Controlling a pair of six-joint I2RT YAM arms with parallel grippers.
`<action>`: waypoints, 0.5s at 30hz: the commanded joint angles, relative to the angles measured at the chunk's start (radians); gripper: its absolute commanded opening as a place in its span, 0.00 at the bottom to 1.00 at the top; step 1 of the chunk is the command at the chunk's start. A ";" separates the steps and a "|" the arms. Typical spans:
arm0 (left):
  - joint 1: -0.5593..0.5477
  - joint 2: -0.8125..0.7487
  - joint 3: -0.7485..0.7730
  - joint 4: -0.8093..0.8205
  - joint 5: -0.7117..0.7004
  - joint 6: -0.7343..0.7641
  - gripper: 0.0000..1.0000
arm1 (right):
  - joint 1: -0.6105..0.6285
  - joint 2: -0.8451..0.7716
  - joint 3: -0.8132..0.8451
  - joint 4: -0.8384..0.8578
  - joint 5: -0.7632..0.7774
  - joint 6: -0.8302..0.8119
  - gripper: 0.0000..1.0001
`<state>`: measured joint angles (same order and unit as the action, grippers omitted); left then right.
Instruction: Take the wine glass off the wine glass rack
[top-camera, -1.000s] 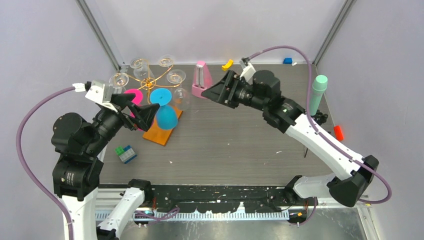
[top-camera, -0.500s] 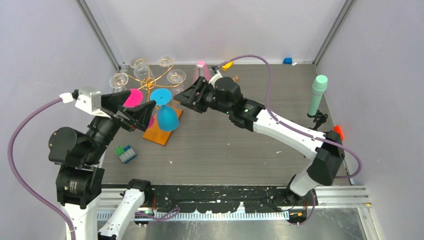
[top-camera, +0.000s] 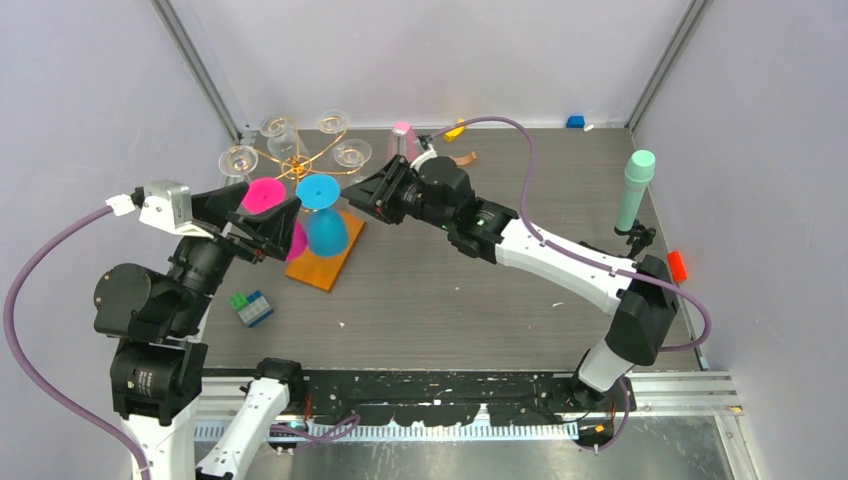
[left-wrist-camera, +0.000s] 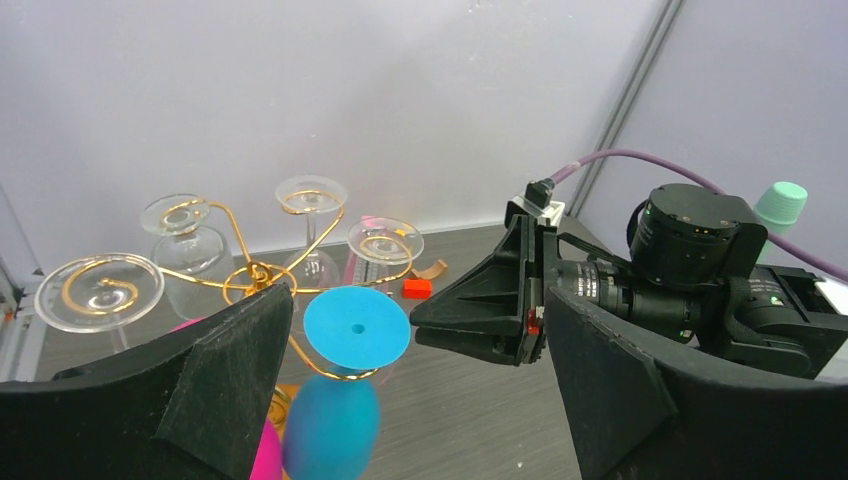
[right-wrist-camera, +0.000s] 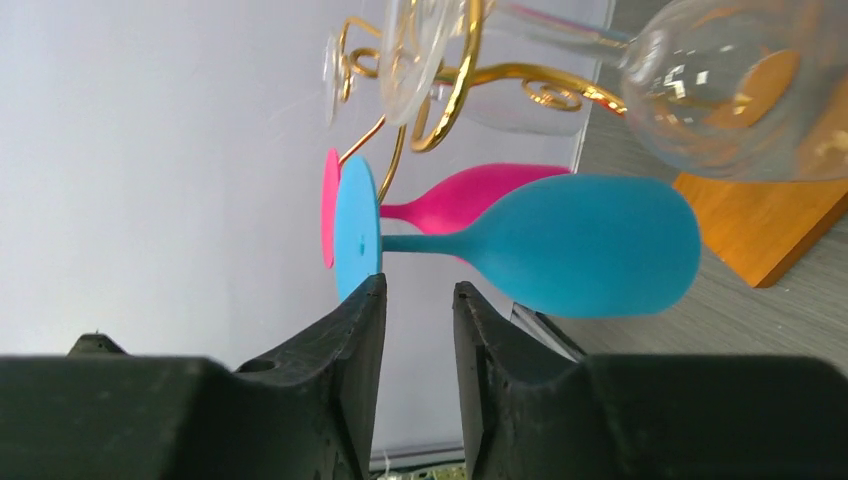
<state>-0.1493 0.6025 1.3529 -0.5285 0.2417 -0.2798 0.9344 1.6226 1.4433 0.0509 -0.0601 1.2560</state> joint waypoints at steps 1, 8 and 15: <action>-0.004 -0.009 0.012 0.020 -0.054 0.017 1.00 | 0.007 -0.060 0.002 -0.026 0.136 0.015 0.34; -0.004 -0.009 0.006 0.014 -0.090 0.022 1.00 | 0.012 -0.080 -0.023 0.071 0.110 -0.004 0.58; -0.004 -0.009 0.000 0.010 -0.099 0.024 1.00 | 0.013 -0.005 0.039 0.097 0.005 0.007 0.64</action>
<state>-0.1505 0.6022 1.3529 -0.5354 0.1631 -0.2760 0.9409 1.5887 1.4216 0.0891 -0.0002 1.2602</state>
